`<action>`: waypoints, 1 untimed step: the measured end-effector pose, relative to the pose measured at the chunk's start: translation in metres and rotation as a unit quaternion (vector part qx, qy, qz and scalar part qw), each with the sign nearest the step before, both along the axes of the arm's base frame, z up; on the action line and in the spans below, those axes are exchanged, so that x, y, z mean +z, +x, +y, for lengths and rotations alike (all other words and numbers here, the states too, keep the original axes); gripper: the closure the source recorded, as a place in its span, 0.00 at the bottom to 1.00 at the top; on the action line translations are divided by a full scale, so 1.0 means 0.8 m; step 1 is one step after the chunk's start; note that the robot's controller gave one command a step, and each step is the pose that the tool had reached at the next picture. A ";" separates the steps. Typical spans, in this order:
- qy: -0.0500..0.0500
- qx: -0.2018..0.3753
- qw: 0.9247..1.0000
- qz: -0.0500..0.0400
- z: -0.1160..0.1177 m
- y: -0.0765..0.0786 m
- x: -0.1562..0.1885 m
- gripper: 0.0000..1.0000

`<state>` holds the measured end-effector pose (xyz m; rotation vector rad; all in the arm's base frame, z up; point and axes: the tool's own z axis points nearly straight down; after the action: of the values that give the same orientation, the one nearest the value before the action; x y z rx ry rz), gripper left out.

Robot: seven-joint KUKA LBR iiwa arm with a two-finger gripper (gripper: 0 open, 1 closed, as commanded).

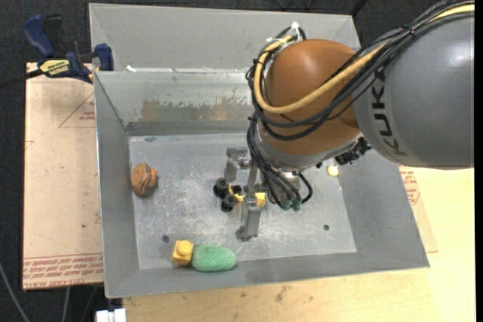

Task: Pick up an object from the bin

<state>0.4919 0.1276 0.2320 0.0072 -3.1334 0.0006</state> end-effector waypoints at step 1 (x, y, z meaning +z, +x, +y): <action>0.001 -0.002 1.000 -0.004 -0.001 0.002 0.005 0.00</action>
Offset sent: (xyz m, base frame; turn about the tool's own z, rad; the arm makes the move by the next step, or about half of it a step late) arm 0.0457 -0.0407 -0.0678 0.0844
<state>0.4935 0.1268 0.2364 0.0010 -3.1416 -0.0019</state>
